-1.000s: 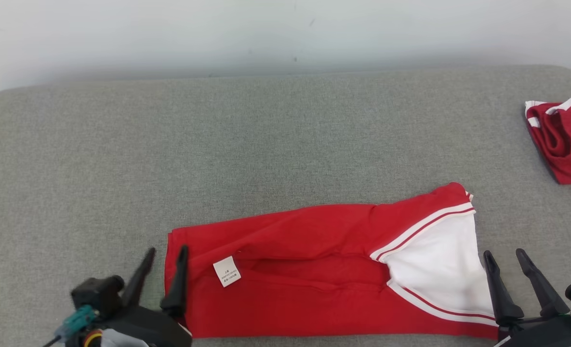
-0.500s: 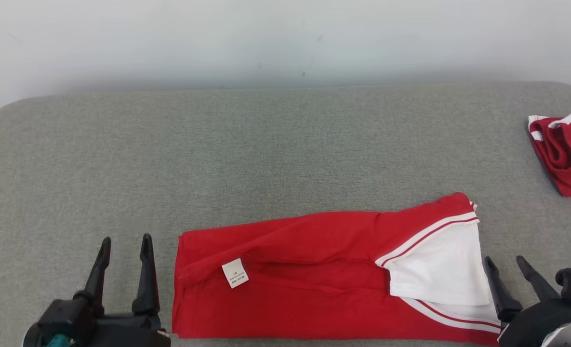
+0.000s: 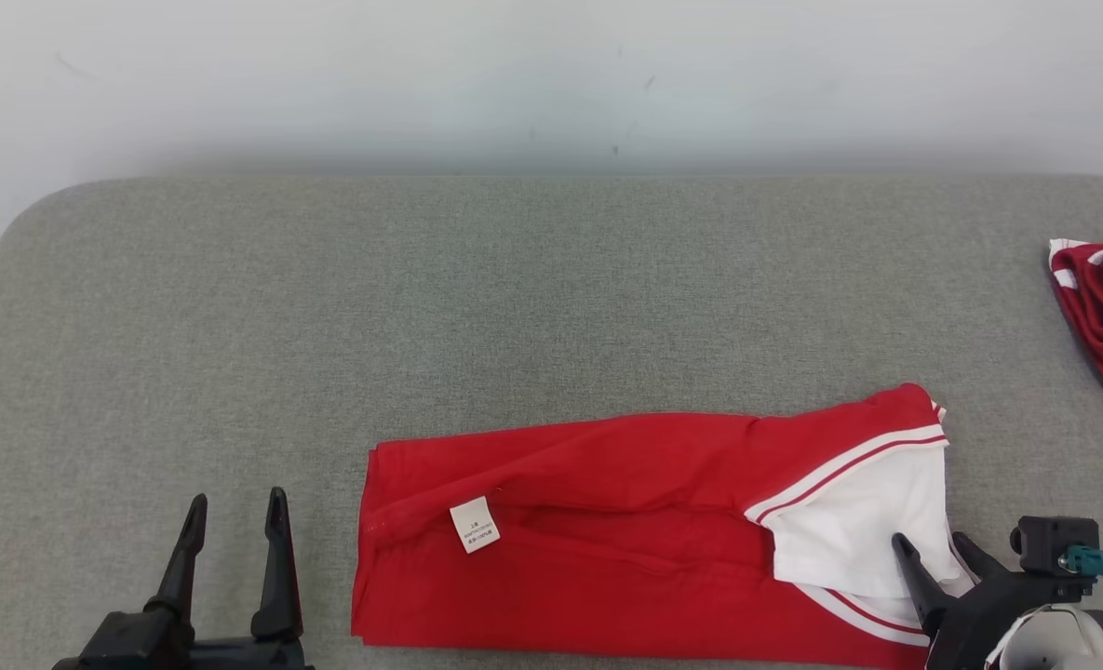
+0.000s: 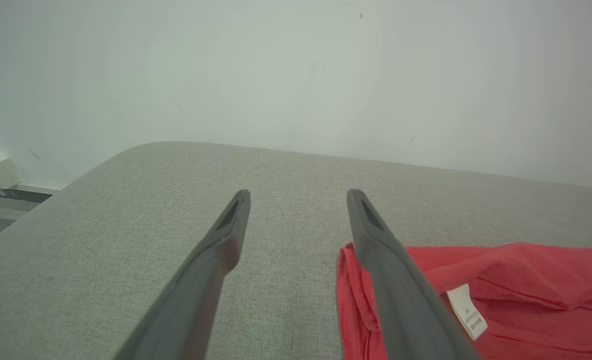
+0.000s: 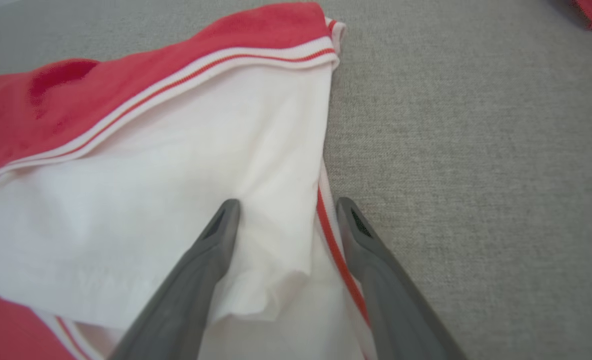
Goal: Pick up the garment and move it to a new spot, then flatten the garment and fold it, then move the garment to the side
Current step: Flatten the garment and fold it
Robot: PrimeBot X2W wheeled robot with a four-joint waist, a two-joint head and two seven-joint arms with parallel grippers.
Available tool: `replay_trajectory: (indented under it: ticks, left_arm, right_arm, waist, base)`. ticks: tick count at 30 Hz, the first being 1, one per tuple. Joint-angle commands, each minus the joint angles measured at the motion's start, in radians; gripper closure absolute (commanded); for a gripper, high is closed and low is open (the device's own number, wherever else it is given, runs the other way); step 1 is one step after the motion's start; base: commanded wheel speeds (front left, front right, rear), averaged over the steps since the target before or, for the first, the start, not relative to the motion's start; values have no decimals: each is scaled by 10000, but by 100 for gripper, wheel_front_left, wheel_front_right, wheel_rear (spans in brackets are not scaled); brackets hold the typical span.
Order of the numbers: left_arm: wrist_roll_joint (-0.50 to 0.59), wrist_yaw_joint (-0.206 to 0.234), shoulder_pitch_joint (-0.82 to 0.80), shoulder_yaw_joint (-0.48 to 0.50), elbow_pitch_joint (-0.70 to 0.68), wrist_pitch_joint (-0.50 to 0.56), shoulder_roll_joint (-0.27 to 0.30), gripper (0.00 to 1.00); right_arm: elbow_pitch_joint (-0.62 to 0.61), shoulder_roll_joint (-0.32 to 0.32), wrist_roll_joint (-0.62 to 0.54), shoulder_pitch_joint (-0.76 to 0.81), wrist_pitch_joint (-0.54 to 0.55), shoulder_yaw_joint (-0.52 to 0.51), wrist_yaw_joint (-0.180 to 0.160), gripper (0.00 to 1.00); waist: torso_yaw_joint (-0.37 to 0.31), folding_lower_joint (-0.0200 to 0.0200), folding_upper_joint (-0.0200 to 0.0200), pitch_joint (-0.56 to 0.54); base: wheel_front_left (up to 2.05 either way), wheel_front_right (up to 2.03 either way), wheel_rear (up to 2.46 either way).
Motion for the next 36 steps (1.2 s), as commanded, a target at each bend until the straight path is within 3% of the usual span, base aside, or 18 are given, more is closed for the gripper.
replay_trajectory:
  ticks: [1, 3, 4, 5, 6, 7, 8, 9, 10, 16, 27, 31, 36]
  left_arm:
    - [144, -80, 115, 130, 14, -30, -72, 0]
    - [232, -146, 110, 204, 48, -30, -136, 0]
    - [260, -157, 113, 240, 57, -28, -160, 0]
    - [274, -176, 128, 273, 83, -28, -184, 0]
    - [274, -176, 128, 273, 83, -28, -184, 0]
    - [285, -210, 140, 310, 85, -28, -198, 0]
    - [294, -234, 152, 343, 86, -28, -212, 0]
    - [315, -239, 164, 371, 97, -30, -225, 0]
    - [330, -244, 169, 395, 99, -30, -234, 0]
    - [417, -347, 218, 488, 121, -30, -272, 0]
    - [232, -359, 345, 441, 86, -30, -281, 0]
    - [124, -291, 395, 375, 83, -29, -283, 0]
    - [90, -195, 452, 385, 45, -29, -279, 0]
  right_arm:
    - [344, -61, 127, -157, 178, 201, -29, 0]
    - [604, -48, 285, -223, 330, 441, -29, 0]
    - [745, -41, 373, -250, 441, 557, -29, 5]
    - [873, -50, 447, -286, 546, 670, -29, 19]
    - [873, -50, 447, -286, 546, 670, -29, 19]
    - [980, -44, 532, -313, 640, 782, -29, 29]
    - [1083, -52, 571, -346, 683, 876, -29, 68]
    - [1199, -77, 615, -403, 745, 971, -29, 93]
    - [1291, -104, 649, -449, 805, 1074, -29, 100]
    - [1576, -354, 962, -876, 448, 1352, -41, 100]
    - [1919, -1881, 1402, -893, -317, 752, -34, 100]
    - [1580, -2169, 1508, -831, -467, 686, -32, 100]
    - [431, -2023, 1311, -616, -612, 733, -31, 100]
  waist:
    - [57, 0, 0, 3]
    - [85, 0, 0, -4]
    - [92, 0, 0, -8]
    - [95, 0, 0, -14]
    - [95, 0, 0, -14]
    - [89, 0, 0, -19]
    - [80, 0, 0, -20]
    - [70, 0, 0, -21]
    - [56, 0, 0, -21]
    - [-55, 0, 0, -85]
    - [-308, 0, 0, -188]
    - [-429, 0, 0, -185]
    - [-614, 0, 0, -184]
  base:
    - [0, 0, 0]
    - [0, 0, 0]
    - [0, 0, 0]
    - [0, 0, 0]
    - [0, 0, 0]
    - [0, 0, 0]
    - [0, 0, 0]
    - [0, 0, 0]
    - [0, 0, 0]
    - [0, 0, 0]
    - [0, 0, 0]
    - [0, 0, 0]
    - [0, 0, 0]
